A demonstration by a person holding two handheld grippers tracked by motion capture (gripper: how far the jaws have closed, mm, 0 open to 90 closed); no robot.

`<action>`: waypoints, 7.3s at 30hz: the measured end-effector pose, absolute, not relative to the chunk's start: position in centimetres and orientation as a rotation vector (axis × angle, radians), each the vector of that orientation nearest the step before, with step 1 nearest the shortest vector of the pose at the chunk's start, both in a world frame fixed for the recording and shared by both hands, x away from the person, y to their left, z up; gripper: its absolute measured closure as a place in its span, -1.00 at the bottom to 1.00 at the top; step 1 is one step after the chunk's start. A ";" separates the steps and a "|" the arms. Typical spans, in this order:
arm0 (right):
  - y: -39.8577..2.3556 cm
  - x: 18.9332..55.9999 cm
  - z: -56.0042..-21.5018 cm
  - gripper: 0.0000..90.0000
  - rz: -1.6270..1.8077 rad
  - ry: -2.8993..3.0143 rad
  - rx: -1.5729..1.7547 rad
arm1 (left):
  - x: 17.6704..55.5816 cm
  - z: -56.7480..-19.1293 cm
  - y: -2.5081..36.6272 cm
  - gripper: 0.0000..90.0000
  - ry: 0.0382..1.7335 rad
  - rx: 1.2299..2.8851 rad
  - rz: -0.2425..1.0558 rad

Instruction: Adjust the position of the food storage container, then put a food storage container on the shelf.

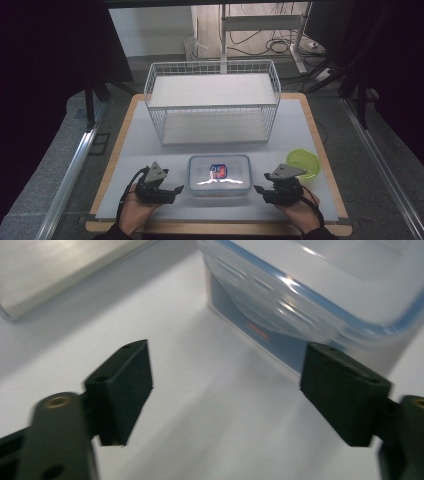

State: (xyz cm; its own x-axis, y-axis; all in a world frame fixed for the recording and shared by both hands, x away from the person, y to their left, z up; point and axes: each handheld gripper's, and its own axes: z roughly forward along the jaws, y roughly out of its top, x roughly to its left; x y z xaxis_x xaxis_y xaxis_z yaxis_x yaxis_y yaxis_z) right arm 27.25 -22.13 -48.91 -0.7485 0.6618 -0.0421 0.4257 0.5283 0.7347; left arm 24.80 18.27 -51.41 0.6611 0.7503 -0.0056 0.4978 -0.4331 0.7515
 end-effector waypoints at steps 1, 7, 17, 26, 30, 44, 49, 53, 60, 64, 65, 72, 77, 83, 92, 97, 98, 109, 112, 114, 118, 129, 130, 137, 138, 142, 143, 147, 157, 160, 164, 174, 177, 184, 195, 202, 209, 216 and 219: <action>-22.2 27.2 -48.9 -0.11 1.057 2.453 0.903 | 24.4 -51.5 18.3 -0.62 0.959 2.131 0.435; -22.5 26.7 -49.1 -0.32 1.093 2.444 0.899 | 23.2 -51.8 18.9 -0.85 0.950 2.092 0.446; -22.4 26.4 -49.7 -0.55 1.099 2.453 0.884 | 22.8 -52.5 19.6 -1.00 0.934 2.069 0.487; -22.1 26.7 -49.6 -0.79 1.122 2.447 0.873 | 23.2 -52.3 19.9 -0.92 0.952 2.059 0.503; -21.9 26.9 -49.4 -0.84 1.145 2.470 0.877 | 23.8 -51.9 19.7 -0.91 0.950 2.050 0.440; -20.6 28.9 -48.3 -1.00 1.199 2.438 1.064 | 26.4 -50.1 18.4 -1.00 0.956 2.013 0.232; -20.0 30.1 -48.0 -0.88 1.207 2.510 1.103 | 28.4 -49.6 17.6 -0.99 0.947 1.986 0.114; -19.4 31.3 -48.4 -0.78 1.221 2.581 1.154 | 30.0 -50.4 16.1 -1.00 0.933 2.015 0.021; -19.0 33.3 -49.1 -0.70 1.306 2.675 1.319 | 31.0 -51.3 14.8 -1.00 0.922 2.027 -0.116; -18.9 33.6 -49.6 -0.68 1.349 2.706 1.410 | 30.9 -51.3 14.9 -0.97 0.928 2.029 -0.145; -19.0 33.5 -49.6 -0.63 1.350 2.709 1.419 | 30.7 -51.2 14.8 -0.97 0.933 2.034 -0.149; -20.1 32.0 -48.7 -0.27 1.390 2.665 1.412 | 28.5 -50.8 15.0 -0.73 0.938 2.025 -0.115; -20.8 30.6 -48.4 -0.09 1.433 2.627 1.404 | 27.3 -50.9 15.5 -0.53 0.944 1.980 -0.107; -21.6 29.6 -48.5 0.07 1.492 2.613 1.377 | 26.9 -51.2 16.7 -0.22 0.956 1.871 -0.136; -22.1 29.3 -49.0 0.10 1.550 2.602 1.430 | 27.4 -51.7 17.8 0.03 0.979 1.779 -0.239; -22.3 29.3 -49.3 0.17 1.615 2.541 1.571 | 27.3 -51.6 17.6 0.03 1.016 1.761 -0.242; -22.4 29.3 -49.5 0.19 1.638 2.525 1.608 | 27.3 -51.6 17.6 0.03 1.024 1.757 -0.240; -21.5 29.3 -48.5 0.17 1.571 2.516 1.545 | 27.3 -50.5 17.7 0.08 1.036 1.743 -0.172; -21.5 29.5 -48.0 0.17 1.588 2.506 1.534 | 27.3 -49.9 17.7 0.08 1.031 1.741 -0.157; -21.6 29.7 -47.7 0.17 1.600 2.499 1.520 | 27.4 -49.4 17.6 0.08 1.027 1.739 -0.144; -21.5 30.0 -46.9 0.17 1.624 2.485 1.492 | 27.6 -48.5 17.8 0.08 1.021 1.739 -0.120; -20.6 31.8 -43.7 0.17 1.638 2.474 1.412 | 28.9 -45.6 18.5 0.09 1.027 1.734 -0.101; -20.5 32.2 -43.2 0.17 1.643 2.469 1.405 | 29.2 -45.1 18.6 0.09 1.025 1.733 -0.098; -20.5 33.3 -41.7 0.17 1.659 2.454 1.394 | 30.3 -43.8 18.6 0.09 1.023 1.728 -0.095; -20.5 33.5 -41.5 0.17 1.661 2.453 1.391 | 30.5 -43.2 18.6 0.09 1.022 1.726 -0.094; -20.5 34.0 -40.4 0.17 1.683 2.443 1.377 | 31.0 -41.8 18.7 0.09 1.015 1.726 -0.075; -20.5 34.1 -40.2 0.17 1.687 2.442 1.376 | 31.0 -41.8 18.7 0.09 1.015 1.726 -0.075; -20.3 34.6 -39.0 0.17 1.692 2.433 1.358 | 31.6 -40.5 18.9 0.09 1.013 1.716 -0.071; -19.7 36.0 -36.5 0.17 1.692 2.423 1.329 | 32.9 -38.1 19.5 0.09 1.008 1.702 -0.060; -19.5 36.3 -35.7 0.17 1.691 2.416 1.319 | 33.2 -37.7 19.6 0.09 1.004 1.700 -0.058; -19.3 36.8 -34.6 0.17 1.690 2.408 1.300 | 33.9 -36.6 19.9 0.10 0.994 1.690 -0.055; -18.6 39.1 -32.8 0.17 1.711 2.400 1.329 | 36.1 -34.9 20.6 0.11 1.004 1.666 -0.068; -18.6 39.7 -32.4 0.17 1.716 2.393 1.338 | 36.8 -34.5 20.7 0.11 1.006 1.663 -0.073; -18.6 40.9 -31.5 0.17 1.731 2.374 1.356 | 38.3 -33.4 20.8 0.12 1.003 1.652 -0.086; -18.6 42.8 -30.0 0.17 1.755 2.351 1.369 | 40.3 -31.5 20.9 0.12 1.001 1.658 -0.081; -18.1 44.4 -29.1 0.17 1.756 2.338 1.387 | 42.2 -31.0 21.5 0.12 1.004 1.639 -0.091; -17.7 45.8 -28.8 0.17 1.758 2.333 1.391 | 43.4 -30.8 21.8 0.12 1.014 1.614 -0.087; -17.8 47.4 -29.0 0.17 1.780 2.320 1.414 | 44.7 -31.2 21.6 0.12 1.033 1.601 -0.086; -17.9 48.0 -29.2 0.17 1.780 2.309 1.429 | 45.1 -31.6 21.5 0.12 1.038 1.594 -0.098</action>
